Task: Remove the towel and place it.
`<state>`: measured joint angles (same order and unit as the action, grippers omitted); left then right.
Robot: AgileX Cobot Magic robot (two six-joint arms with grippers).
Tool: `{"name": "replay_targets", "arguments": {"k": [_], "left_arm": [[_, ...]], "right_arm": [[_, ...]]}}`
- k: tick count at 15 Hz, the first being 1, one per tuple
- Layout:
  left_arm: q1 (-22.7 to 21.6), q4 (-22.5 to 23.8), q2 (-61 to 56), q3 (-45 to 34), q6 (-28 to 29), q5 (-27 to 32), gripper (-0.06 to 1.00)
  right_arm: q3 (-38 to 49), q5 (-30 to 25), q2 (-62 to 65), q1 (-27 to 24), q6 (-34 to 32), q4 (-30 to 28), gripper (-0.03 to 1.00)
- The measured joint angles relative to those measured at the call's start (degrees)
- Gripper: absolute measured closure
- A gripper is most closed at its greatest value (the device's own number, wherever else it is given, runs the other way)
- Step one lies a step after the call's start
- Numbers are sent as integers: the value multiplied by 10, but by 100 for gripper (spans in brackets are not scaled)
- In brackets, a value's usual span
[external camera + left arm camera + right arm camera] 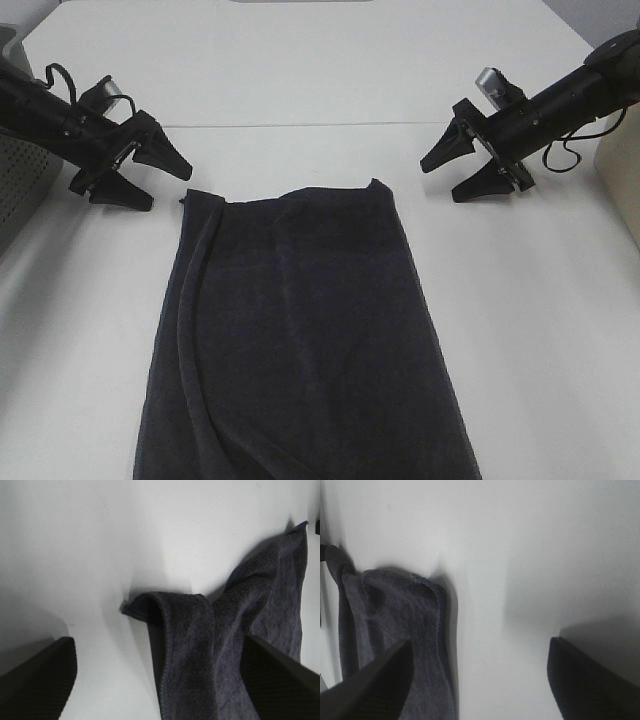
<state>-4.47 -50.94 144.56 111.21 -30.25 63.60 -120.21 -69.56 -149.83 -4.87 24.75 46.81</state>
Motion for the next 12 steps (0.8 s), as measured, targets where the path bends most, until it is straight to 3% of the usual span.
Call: {"name": "replay_targets", "arguments": {"k": [8,12], "left_arm": [[10,-3,5,4,4,2,12],[74,-14,7,5,38,-19,13]], "right_arm": [[-6,14,-3,48,-1,-6,24],[-7,19,-7,96,-5,-5,24]]}}
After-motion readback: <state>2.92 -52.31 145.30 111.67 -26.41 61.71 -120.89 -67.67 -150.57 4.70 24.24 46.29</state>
